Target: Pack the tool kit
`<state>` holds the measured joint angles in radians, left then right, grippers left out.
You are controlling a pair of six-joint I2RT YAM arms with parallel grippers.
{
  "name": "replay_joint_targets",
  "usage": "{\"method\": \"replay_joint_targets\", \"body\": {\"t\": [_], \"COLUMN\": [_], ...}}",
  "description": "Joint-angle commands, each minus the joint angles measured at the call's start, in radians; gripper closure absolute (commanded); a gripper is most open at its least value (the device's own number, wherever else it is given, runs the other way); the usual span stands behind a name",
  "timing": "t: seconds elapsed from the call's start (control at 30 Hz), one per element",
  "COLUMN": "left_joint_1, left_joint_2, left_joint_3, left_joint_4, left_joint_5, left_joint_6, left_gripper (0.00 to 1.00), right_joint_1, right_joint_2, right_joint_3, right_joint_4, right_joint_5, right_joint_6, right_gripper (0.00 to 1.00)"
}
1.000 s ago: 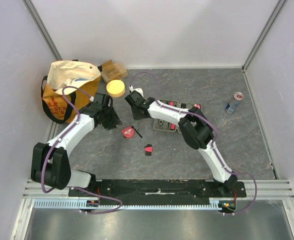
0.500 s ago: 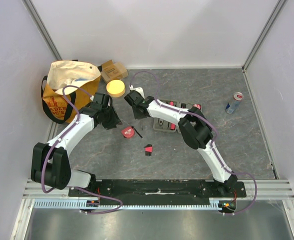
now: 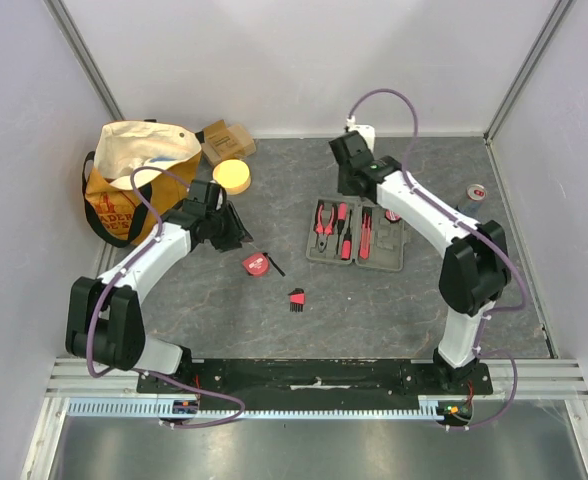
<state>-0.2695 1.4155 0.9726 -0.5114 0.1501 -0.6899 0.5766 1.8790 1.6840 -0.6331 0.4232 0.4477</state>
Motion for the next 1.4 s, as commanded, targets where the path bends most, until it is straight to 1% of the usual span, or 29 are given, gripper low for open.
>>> {"method": "replay_joint_targets", "body": {"t": [0.0,0.2,0.3,0.5,0.7,0.93,1.13,1.37], "left_joint_1": [0.007,0.007,0.006,0.006,0.006,0.009,0.006,0.007], "left_joint_2": [0.028,0.056,0.060,0.069,0.085,0.099,0.100,0.109], "left_joint_3": [0.049,0.058,0.060,0.066,0.074,0.080,0.081,0.087], "left_joint_4": [0.068,0.082,0.080,0.080,0.074,0.071,0.068,0.065], "left_joint_5": [0.052,0.074,0.074,0.080,0.083,0.089,0.089,0.097], "left_joint_6": [0.024,0.023,0.023,0.027,0.029,0.032,0.035,0.041], "left_gripper": [0.58,0.58,0.58,0.58,0.58,0.59,0.59,0.60], "right_joint_1": [-0.066,-0.118,-0.132,-0.152,-0.161,-0.172,-0.176,-0.176], "right_joint_2": [-0.029,0.000,0.015,0.058,0.089,0.120,0.143,0.144], "right_joint_3": [-0.133,-0.188,-0.210,-0.225,-0.237,-0.239,-0.247,-0.285], "right_joint_4": [0.015,0.024,0.021,0.019,0.021,0.041,0.052,0.101], "right_joint_5": [-0.023,-0.032,-0.017,0.011,0.060,0.060,0.072,0.086], "right_joint_6": [0.002,0.009,0.031,0.016,-0.006,-0.055,-0.064,-0.069], "right_gripper": [0.94,0.92,0.91,0.91,0.91,0.89,0.89,0.85]}}
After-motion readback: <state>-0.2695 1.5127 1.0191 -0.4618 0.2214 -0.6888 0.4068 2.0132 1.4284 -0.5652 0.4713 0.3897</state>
